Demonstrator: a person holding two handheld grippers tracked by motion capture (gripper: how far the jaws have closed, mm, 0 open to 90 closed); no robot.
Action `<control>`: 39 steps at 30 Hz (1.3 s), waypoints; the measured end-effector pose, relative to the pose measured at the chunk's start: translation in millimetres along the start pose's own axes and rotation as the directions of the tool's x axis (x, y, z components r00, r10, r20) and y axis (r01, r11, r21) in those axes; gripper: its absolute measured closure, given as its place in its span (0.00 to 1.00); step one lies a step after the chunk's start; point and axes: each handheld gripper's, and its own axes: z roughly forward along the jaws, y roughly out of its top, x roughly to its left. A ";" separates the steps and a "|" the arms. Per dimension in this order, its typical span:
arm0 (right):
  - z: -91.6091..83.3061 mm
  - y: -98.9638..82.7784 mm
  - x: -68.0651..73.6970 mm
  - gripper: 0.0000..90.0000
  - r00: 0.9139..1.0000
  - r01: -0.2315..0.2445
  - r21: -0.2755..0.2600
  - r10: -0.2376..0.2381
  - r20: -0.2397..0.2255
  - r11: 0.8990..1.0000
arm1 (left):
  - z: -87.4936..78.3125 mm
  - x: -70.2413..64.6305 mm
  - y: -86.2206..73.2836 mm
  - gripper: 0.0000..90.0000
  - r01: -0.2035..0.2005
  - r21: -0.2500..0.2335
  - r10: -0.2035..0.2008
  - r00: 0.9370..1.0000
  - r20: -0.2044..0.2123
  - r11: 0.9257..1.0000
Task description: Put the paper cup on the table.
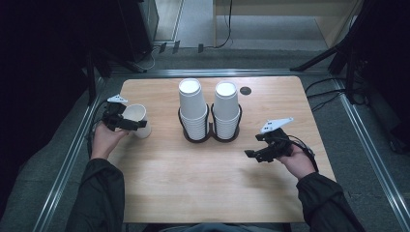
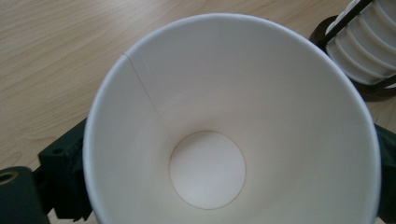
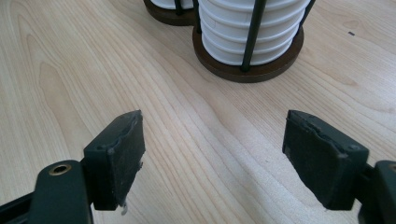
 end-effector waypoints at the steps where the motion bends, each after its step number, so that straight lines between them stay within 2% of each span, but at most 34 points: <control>1: 0.0 -0.1 -0.1 0.23 1.000 0.002 0.001 -0.002 0.002 1.000 | -0.6 0.8 0.4 0.00 0.013 0.001 -0.013 1.000 0.011 1.000; 8: -0.5 -0.5 0.1 0.23 1.000 0.004 0.002 -0.004 0.001 1.000 | -5.8 1.3 3.0 0.00 0.037 -0.004 -0.037 0.999 0.026 0.999; 9: 0.0 -0.7 0.1 0.23 1.000 0.006 0.007 -0.006 0.003 1.000 | -9.0 1.5 4.6 0.00 0.048 -0.006 -0.048 0.998 0.041 0.999; 15: 1.1 -0.8 0.9 0.23 1.000 0.014 0.018 -0.014 0.006 1.000 | -19.5 1.6 8.9 0.00 0.069 -0.010 -0.069 0.997 0.035 0.998; 18: 1.3 -0.8 1.1 0.23 1.000 0.018 0.018 -0.018 0.005 1.000 | -27.9 2.8 10.9 0.00 0.086 -0.032 -0.085 0.996 0.036 0.996; 26: 1.7 -1.0 1.3 0.23 1.000 0.024 0.023 -0.025 0.009 0.999 | -40.8 -0.4 16.3 0.00 0.078 -0.038 -0.078 0.997 -0.002 0.996; 31: 1.1 -1.0 1.0 0.23 1.000 0.027 0.018 -0.027 0.010 0.999 | -47.0 -3.1 19.3 0.00 0.087 -0.049 -0.086 0.996 0.008 0.995; 36: 1.0 -1.1 1.3 0.23 1.000 0.029 0.018 -0.029 0.006 0.999 | -54.8 -10.0 24.3 0.00 0.071 -0.059 -0.071 0.997 0.006 0.996; 37: 0.8 -1.0 1.1 0.23 0.999 0.031 0.013 -0.032 0.008 0.999 | -56.2 -14.5 24.9 0.00 0.049 -0.050 -0.049 0.999 0.000 0.998; 39: 0.0 -1.0 1.2 0.23 1.000 0.029 0.012 -0.029 0.009 0.999 | -56.6 -17.0 25.0 0.00 0.038 -0.047 -0.038 0.999 0.004 0.998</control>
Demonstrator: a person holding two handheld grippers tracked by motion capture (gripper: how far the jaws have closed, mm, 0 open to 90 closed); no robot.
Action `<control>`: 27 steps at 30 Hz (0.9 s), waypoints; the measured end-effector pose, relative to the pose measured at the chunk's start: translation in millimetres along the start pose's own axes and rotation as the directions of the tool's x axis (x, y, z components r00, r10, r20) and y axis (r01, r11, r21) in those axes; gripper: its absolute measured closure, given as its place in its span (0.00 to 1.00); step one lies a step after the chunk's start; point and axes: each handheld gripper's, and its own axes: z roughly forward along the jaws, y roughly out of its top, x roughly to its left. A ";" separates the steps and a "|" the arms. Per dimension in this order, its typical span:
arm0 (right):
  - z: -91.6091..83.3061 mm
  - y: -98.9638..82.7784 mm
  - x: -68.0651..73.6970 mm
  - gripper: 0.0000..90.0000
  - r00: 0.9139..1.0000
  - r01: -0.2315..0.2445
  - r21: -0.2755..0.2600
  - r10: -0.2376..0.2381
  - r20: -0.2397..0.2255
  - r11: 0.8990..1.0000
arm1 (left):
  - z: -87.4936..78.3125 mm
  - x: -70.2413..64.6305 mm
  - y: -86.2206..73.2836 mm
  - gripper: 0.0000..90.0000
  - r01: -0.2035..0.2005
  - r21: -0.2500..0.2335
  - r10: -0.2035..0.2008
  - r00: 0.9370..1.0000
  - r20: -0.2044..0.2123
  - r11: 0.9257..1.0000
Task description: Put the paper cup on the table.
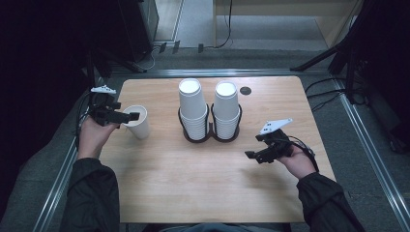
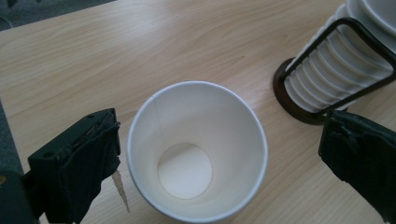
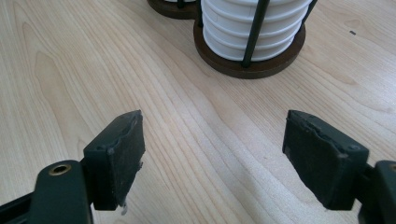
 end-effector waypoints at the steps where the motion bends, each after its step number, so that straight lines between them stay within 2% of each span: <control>1: 0.0 0.0 0.0 0.23 1.000 0.000 0.000 0.000 0.000 1.000 | -0.8 -1.8 0.4 0.00 -0.005 0.007 0.005 1.000 0.001 1.000; 3: -1.1 0.1 0.0 0.23 1.000 0.001 -0.001 -0.001 0.003 1.000 | -3.1 -7.0 1.4 0.00 -0.005 -0.006 0.005 1.000 0.021 1.000; 9: -1.6 1.9 -0.9 0.23 1.000 -0.004 -0.006 0.004 0.003 1.000 | -4.4 -20.9 3.4 0.00 -0.017 -0.025 0.018 0.999 0.040 1.000; 10: -1.4 2.5 -1.3 0.23 1.000 -0.001 -0.006 0.001 0.003 1.000 | -2.6 -27.4 2.9 0.00 -0.033 -0.024 0.034 0.999 0.032 0.999; 12: -1.1 3.0 -1.6 0.23 1.000 0.000 -0.008 0.000 0.001 1.000 | -0.6 -30.9 2.1 0.00 -0.044 -0.022 0.045 0.999 0.030 0.999; 13: -0.4 4.4 -1.9 0.23 1.000 0.005 -0.009 -0.005 0.001 1.000 | 3.1 -37.0 0.4 0.00 -0.060 -0.012 0.060 0.997 0.040 0.998; 16: 0.5 6.9 -2.3 0.23 1.000 0.008 -0.016 -0.008 0.000 1.000 | 6.5 -44.9 -1.1 0.00 -0.073 0.000 0.073 0.996 0.049 0.997; 21: 3.0 10.0 -3.0 0.23 1.000 0.012 -0.013 -0.013 -0.009 1.000 | 7.9 -55.2 -3.2 0.00 -0.072 -0.010 0.073 0.995 0.070 0.997; 27: 6.8 16.3 -5.4 0.23 1.000 0.025 -0.017 -0.025 -0.016 1.000 | 11.2 -73.5 -10.5 0.00 -0.114 0.018 0.113 0.991 0.068 0.993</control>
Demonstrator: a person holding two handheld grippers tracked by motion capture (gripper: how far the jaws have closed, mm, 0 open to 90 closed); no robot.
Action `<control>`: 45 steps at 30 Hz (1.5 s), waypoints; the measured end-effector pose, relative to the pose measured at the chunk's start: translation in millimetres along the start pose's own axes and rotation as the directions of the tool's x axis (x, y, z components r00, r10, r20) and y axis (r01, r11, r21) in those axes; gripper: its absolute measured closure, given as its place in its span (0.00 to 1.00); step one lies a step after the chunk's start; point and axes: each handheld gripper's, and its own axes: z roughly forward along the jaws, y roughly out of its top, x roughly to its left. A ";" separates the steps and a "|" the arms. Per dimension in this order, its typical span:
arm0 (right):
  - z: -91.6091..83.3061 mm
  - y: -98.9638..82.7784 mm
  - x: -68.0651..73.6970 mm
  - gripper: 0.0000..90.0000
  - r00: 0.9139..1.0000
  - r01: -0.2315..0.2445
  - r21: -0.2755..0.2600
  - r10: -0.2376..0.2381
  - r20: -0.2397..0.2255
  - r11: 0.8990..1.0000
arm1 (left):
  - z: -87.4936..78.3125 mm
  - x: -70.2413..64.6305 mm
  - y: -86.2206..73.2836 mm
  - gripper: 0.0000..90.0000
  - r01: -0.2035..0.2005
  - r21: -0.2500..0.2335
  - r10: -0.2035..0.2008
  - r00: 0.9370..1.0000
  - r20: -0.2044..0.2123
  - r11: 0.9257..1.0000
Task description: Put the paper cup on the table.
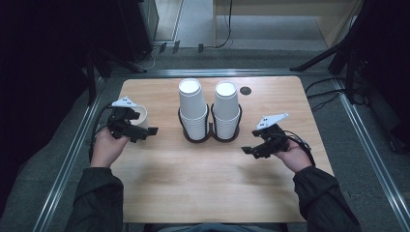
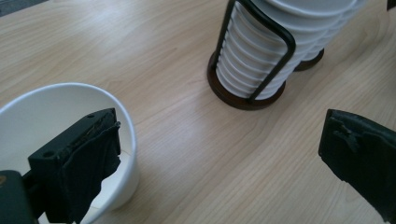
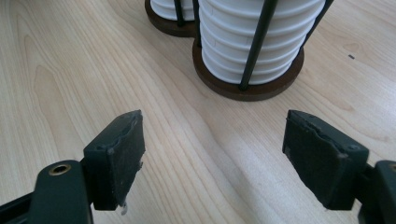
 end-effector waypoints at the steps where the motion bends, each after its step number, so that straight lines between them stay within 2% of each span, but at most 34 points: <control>1: 0.3 0.9 -0.2 0.23 1.000 0.000 -0.001 0.000 -0.001 1.000 | 0.5 -2.0 -0.9 0.00 -0.002 -0.004 0.002 1.000 0.003 1.000; 4: 1.1 2.8 -0.8 0.23 1.000 0.000 -0.008 0.000 -0.001 1.000 | 1.0 -5.7 -3.1 0.02 0.007 -0.027 -0.006 1.000 0.016 1.000; 6: 2.9 5.6 -1.0 0.23 1.000 0.001 -0.007 -0.001 -0.004 1.000 | 1.1 -10.9 -5.7 0.06 0.008 -0.043 -0.006 0.999 0.043 0.999; 10: 4.9 7.5 -0.4 0.23 1.000 0.008 -0.004 -0.008 -0.011 1.000 | 3.1 -16.5 -7.2 0.06 -0.008 -0.035 0.009 0.999 0.039 0.999; 16: 5.7 8.2 -1.1 0.23 1.000 0.019 -0.004 -0.019 -0.013 1.000 | 15.6 -24.5 -11.1 0.06 -0.022 0.003 0.022 0.998 0.063 1.000; 26: 3.2 6.0 -1.5 0.23 1.000 0.013 -0.003 -0.013 -0.010 1.000 | 33.6 -38.2 -9.4 0.06 -0.056 0.002 0.056 0.994 0.089 0.998; 28: 2.4 5.6 -0.5 0.23 1.000 0.008 -0.004 -0.008 -0.011 1.000 | 42.4 -45.7 -8.4 0.06 -0.078 0.019 0.075 0.992 0.105 0.997; 30: 1.9 5.2 -0.1 0.23 1.000 0.014 -0.005 -0.014 -0.011 1.000 | 47.2 -49.5 -7.0 0.06 -0.048 0.027 0.043 0.986 0.163 0.998; 33: 1.5 4.7 0.3 0.23 1.000 0.013 -0.002 -0.013 -0.006 1.000 | 50.7 -55.5 -5.1 0.06 -0.047 0.019 0.043 0.983 0.178 0.999; 35: 0.8 3.6 0.7 0.23 1.000 0.012 -0.002 -0.013 -0.008 1.000 | 55.9 -66.1 -2.6 0.06 -0.081 0.025 0.075 0.979 0.188 0.996; 38: -0.4 2.5 0.7 0.23 1.000 0.013 -0.004 -0.013 -0.007 1.000 | 59.6 -71.9 -2.0 0.06 -0.099 0.030 0.091 0.977 0.194 0.995; 41: -1.9 0.8 0.5 0.23 1.000 0.011 -0.001 -0.011 -0.008 1.000 | 70.0 -84.2 -1.7 0.06 -0.149 0.045 0.136 0.968 0.210 0.988; 42: -1.9 0.8 0.5 0.23 1.000 0.011 -0.001 -0.011 -0.008 1.000 | 70.0 -84.2 -1.7 0.06 -0.149 0.045 0.136 0.968 0.210 0.988; 43: -2.3 0.2 0.4 0.23 1.000 0.009 -0.008 -0.009 -0.011 1.000 | 75.5 -89.1 -0.8 0.06 -0.167 0.048 0.152 0.961 0.231 0.985; 45: -2.8 -0.5 1.1 0.23 1.000 0.008 -0.006 -0.008 -0.011 1.000 | 80.2 -94.2 0.0 0.06 -0.179 0.048 0.162 0.957 0.242 0.983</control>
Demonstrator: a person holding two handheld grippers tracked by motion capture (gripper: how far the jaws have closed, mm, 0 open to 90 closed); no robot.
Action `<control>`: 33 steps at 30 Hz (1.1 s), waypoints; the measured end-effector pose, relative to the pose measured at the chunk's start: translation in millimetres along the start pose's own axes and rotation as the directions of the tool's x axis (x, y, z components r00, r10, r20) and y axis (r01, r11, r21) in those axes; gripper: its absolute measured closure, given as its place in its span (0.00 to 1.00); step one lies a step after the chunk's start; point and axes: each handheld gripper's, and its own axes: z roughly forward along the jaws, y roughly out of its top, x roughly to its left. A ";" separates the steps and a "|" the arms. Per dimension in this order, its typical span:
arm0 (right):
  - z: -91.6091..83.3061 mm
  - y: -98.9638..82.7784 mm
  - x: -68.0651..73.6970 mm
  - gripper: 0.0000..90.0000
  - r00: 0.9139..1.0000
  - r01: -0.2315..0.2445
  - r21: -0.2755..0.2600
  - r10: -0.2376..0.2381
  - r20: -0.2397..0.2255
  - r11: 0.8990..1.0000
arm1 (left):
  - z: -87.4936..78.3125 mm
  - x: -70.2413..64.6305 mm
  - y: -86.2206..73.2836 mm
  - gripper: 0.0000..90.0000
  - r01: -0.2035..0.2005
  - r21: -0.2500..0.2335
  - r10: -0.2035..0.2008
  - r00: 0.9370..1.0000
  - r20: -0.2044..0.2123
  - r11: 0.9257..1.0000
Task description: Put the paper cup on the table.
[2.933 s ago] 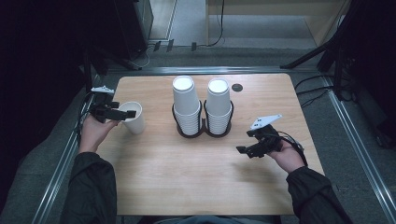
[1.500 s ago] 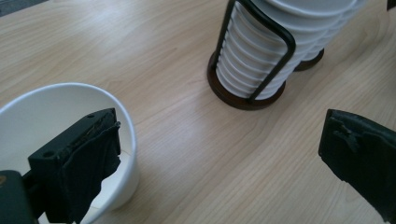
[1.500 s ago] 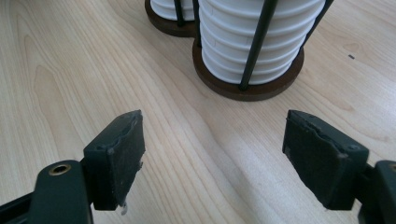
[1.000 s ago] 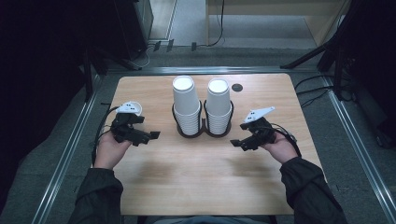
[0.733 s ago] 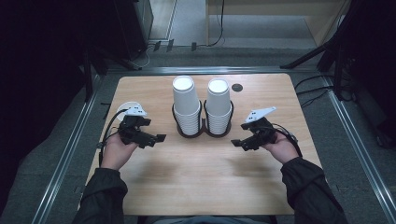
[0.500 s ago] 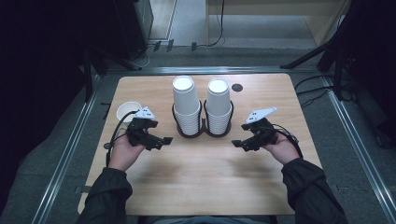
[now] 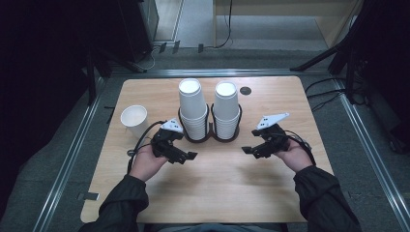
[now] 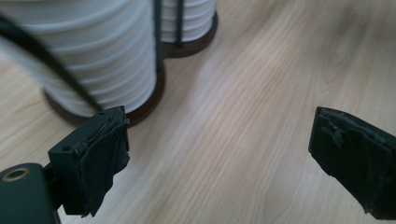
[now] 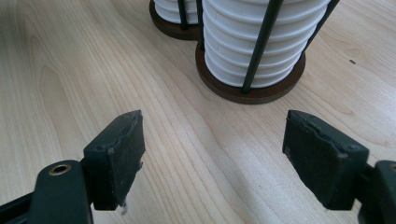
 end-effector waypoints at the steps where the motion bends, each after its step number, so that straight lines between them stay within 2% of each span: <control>1: -0.2 -0.4 0.2 0.23 1.000 0.002 0.001 -0.002 0.000 1.000 | 2.3 -1.5 1.2 0.06 -0.012 0.006 0.012 1.000 0.007 1.000; 9: -1.4 -3.4 2.9 0.23 1.000 0.006 0.002 -0.006 0.001 1.000 | 15.7 -13.3 8.2 0.06 -0.056 0.026 0.055 0.998 0.037 0.998; 11: -2.5 -5.0 4.2 0.23 1.000 0.007 0.007 -0.007 0.003 1.000 | 21.1 -17.8 10.7 0.06 -0.075 0.039 0.073 0.996 0.051 0.996; 14: -4.1 -6.7 5.3 0.23 1.000 0.005 0.009 -0.005 0.002 1.000 | 26.4 -22.6 14.1 0.06 -0.078 0.046 0.074 0.993 0.088 0.996; 18: -6.2 -9.2 5.2 0.23 1.000 0.004 0.006 -0.004 0.007 1.000 | 33.1 -29.4 19.0 0.06 -0.108 0.055 0.102 0.989 0.105 0.993; 21: -7.8 -11.3 5.2 0.23 1.000 -0.001 0.007 0.001 0.010 1.000 | 36.9 -32.4 21.1 0.06 -0.124 0.063 0.117 0.987 0.106 0.990; 33: -9.2 -14.8 9.4 0.23 1.000 0.001 0.015 -0.001 0.006 1.000 | 42.6 -35.2 25.0 0.06 -0.135 0.058 0.127 0.985 0.118 0.989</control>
